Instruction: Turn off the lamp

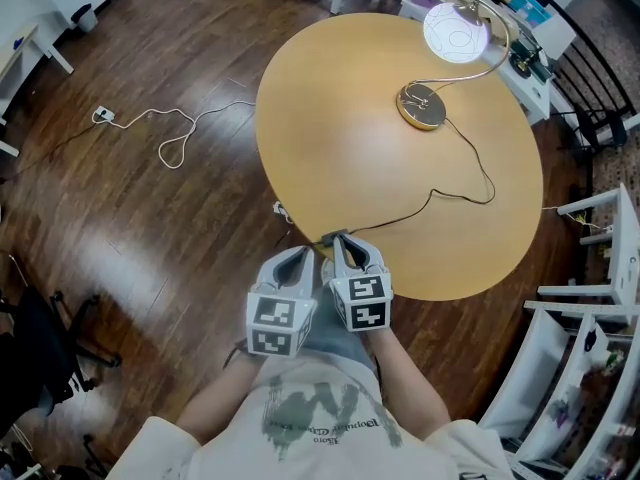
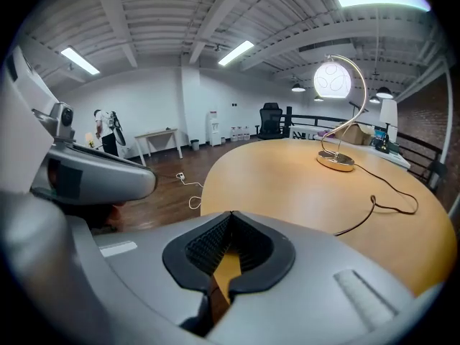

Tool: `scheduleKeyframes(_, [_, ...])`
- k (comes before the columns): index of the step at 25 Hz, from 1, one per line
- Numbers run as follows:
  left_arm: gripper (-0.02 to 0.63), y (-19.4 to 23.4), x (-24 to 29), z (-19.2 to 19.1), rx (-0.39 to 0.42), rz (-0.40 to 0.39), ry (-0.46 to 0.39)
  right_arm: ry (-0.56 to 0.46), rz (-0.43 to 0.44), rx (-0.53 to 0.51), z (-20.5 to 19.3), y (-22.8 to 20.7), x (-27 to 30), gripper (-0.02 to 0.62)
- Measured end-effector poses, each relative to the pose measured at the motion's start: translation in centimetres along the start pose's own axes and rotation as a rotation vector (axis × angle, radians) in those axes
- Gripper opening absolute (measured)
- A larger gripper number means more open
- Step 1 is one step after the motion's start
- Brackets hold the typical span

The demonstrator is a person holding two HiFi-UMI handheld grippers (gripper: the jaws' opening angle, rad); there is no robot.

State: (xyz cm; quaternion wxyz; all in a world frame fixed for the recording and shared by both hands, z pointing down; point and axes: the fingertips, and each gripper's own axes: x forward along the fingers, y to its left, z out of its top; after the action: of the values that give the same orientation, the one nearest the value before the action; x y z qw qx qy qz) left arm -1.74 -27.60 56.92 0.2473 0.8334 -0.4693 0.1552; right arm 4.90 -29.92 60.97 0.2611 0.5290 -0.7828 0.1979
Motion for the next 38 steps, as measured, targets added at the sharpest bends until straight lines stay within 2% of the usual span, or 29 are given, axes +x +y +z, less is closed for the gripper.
scheduleKeyframes(9, [-0.002,0.4,0.1,-0.1,-0.018,0.009,-0.001,0.067,-0.032,-0.009,-1.2,-1.3,2.2,0.002])
scheduleKeyframes(21, [-0.002,0.4,0.1,-0.6,-0.008,0.021,0.01,0.078,-0.036,0.01,-1.3,-2.0,3.1,0.031])
scheduleKeyframes(27, [-0.002,0.3,-0.2,-0.7,-0.005,0.023,0.017,0.053,-0.065,-0.084,-1.5,-1.2,2.8,0.0])
scheduleKeyframes(32, [-0.002,0.4,-0.2,-1.0,-0.002,0.02,0.02,0.053,-0.049,0.017,-2.1,-1.9,3.0,-0.002])
scheduleKeyframes(38, [-0.002,0.1,-0.3,-1.3,0.001,0.018,0.024,0.042,-0.047,-0.016,-2.1,-1.6,3.0,-0.002])
